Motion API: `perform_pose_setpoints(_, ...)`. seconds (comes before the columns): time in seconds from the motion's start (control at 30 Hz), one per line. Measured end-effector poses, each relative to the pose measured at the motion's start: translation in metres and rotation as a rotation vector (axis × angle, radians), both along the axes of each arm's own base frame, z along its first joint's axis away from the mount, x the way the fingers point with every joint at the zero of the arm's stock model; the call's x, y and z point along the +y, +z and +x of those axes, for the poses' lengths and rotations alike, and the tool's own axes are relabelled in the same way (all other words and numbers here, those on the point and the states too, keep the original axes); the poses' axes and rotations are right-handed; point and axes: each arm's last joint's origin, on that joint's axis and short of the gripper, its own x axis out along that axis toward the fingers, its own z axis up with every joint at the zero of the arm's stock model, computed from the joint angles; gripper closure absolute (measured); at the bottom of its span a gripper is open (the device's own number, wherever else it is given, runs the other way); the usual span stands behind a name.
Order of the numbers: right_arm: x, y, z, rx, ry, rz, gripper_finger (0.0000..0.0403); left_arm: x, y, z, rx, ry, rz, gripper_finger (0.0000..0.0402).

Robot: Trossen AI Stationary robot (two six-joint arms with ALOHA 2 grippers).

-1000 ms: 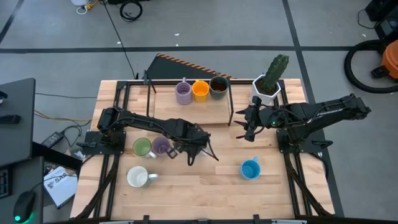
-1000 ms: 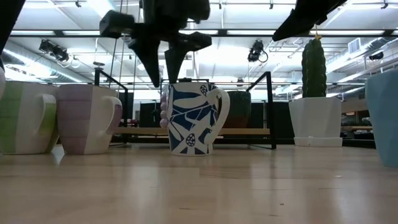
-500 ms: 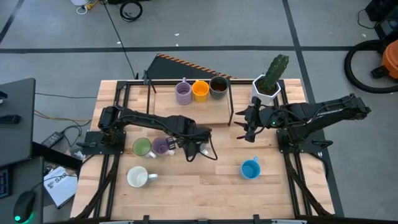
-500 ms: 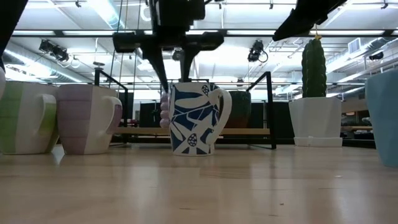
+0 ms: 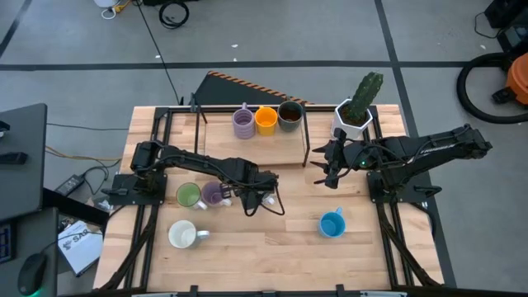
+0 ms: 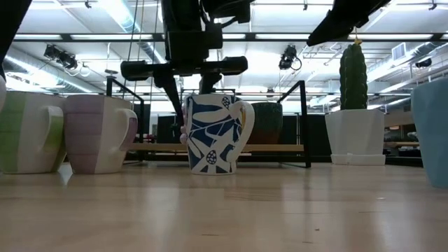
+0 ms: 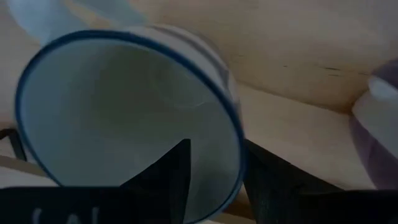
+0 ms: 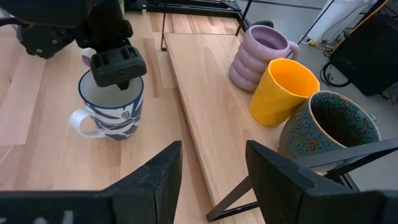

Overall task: Place coffee mugs
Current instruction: Put the blue and white printed mug on the shelf

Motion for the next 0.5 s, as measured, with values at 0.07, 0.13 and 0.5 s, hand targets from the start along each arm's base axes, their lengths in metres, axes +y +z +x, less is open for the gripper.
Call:
perform_pose_setpoints(0.07, 0.0000, 0.0004, 0.0002, -0.005, 0.000, 0.001, 0.0220, -0.0008, 0.0000, -0.0003, 0.001, 0.001, 0.004, 0.0260)
perform_pose_setpoints(0.13, 0.0000, 0.0005, 0.0003, -0.006, 0.000, 0.001, 0.0220, -0.0008, 0.0000, -0.0002, 0.000, 0.002, 0.005, 0.0260)
perform_pose_setpoints(0.5, 0.0001, 0.0005, 0.0003, -0.005, 0.003, 0.000, 0.0220, -0.0009, 0.0002, 0.0003, -0.018, 0.066, -0.006, 0.0268)
